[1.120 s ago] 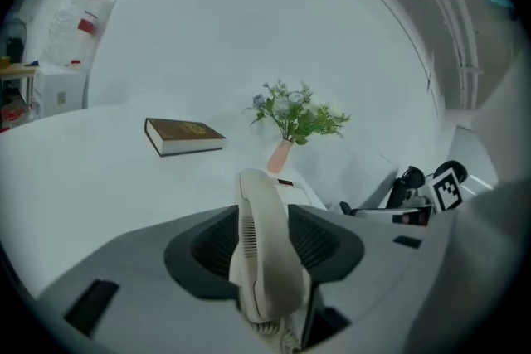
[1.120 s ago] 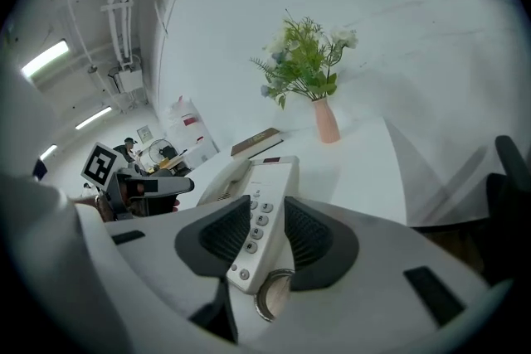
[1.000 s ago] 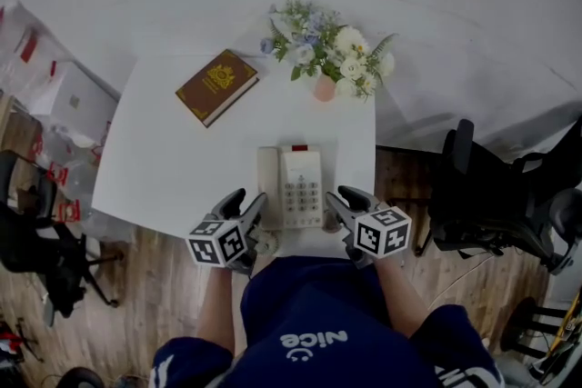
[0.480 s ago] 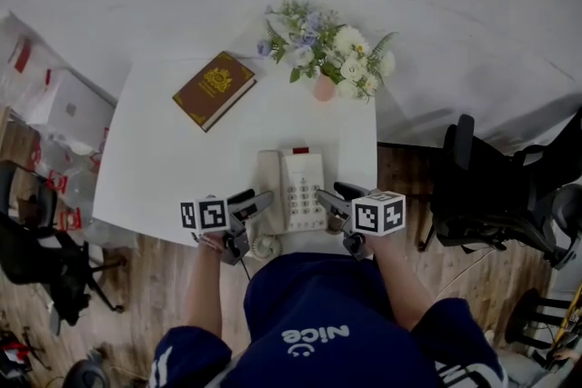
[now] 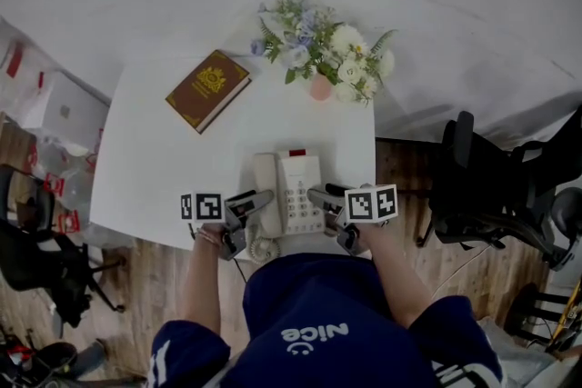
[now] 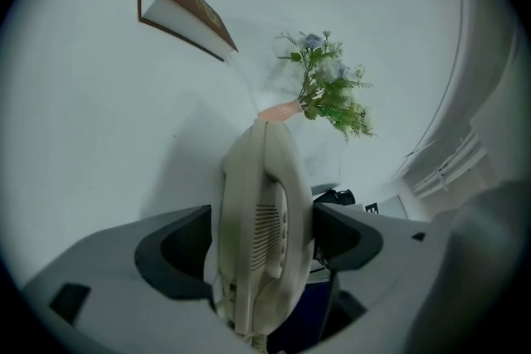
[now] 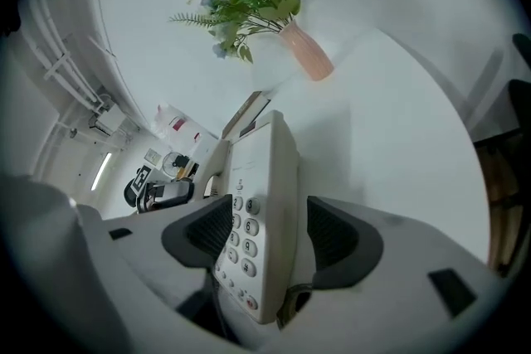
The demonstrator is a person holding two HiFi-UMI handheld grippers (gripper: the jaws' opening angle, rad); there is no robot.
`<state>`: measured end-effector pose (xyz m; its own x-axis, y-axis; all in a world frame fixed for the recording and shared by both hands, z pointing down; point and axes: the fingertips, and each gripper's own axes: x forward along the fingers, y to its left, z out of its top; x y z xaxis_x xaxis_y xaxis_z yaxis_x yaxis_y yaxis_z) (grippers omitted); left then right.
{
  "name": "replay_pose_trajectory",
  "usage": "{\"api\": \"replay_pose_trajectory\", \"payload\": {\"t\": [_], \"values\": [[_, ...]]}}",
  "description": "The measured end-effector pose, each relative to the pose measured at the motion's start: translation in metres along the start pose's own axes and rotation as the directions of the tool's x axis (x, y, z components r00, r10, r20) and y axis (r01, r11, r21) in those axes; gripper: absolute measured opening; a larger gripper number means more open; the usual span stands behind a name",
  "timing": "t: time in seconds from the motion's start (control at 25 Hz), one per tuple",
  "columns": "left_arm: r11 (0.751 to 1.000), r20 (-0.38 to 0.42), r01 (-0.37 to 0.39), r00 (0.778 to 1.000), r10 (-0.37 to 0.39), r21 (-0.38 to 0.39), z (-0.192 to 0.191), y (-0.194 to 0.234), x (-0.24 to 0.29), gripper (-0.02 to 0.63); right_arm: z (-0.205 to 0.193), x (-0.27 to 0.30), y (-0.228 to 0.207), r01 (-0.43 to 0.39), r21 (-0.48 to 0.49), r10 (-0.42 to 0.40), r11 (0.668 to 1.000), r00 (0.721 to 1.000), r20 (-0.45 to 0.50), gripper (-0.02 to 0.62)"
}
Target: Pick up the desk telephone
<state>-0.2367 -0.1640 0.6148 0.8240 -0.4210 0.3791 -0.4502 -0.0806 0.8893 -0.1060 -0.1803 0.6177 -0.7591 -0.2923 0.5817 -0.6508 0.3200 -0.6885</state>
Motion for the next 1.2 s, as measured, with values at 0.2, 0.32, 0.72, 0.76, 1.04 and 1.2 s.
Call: {"api": "replay_pose_trajectory", "payload": {"t": [0.2, 0.32, 0.72, 0.76, 1.04, 1.2], "values": [[0.999, -0.075, 0.046, 0.996, -0.046, 0.002, -0.013, -0.005, 0.009, 0.377, -0.003, 0.010, -0.002, -0.001, 0.027, 0.002, 1.000, 0.999, -0.039, 0.281], [0.999, -0.076, 0.051, 0.996, -0.051, 0.000, -0.013, -0.005, 0.012, 0.377, -0.006, 0.015, -0.001, -0.016, 0.038, 0.018, 0.999, 0.998, -0.059, 0.279], [0.998, -0.073, 0.068, 0.995, -0.066, 0.014, -0.012, -0.004, 0.012, 0.377, -0.008, 0.017, 0.001, -0.079, 0.096, 0.086, 0.992, 0.993, -0.075, 0.265], [0.998, -0.072, 0.068, 0.995, -0.067, 0.016, -0.012, -0.004, 0.012, 0.377, -0.008, 0.017, 0.000, -0.079, 0.098, 0.087, 0.992, 0.993, -0.075, 0.264], [0.998, -0.074, 0.061, 0.995, -0.060, 0.005, -0.013, -0.005, 0.012, 0.377, -0.009, 0.016, 0.001, -0.075, 0.099, 0.082, 0.992, 0.994, -0.070, 0.259], [0.999, -0.077, 0.051, 0.996, -0.051, 0.006, -0.012, -0.004, 0.013, 0.377, -0.008, 0.017, -0.001, -0.069, 0.102, 0.075, 0.992, 0.996, -0.056, 0.258]]}}
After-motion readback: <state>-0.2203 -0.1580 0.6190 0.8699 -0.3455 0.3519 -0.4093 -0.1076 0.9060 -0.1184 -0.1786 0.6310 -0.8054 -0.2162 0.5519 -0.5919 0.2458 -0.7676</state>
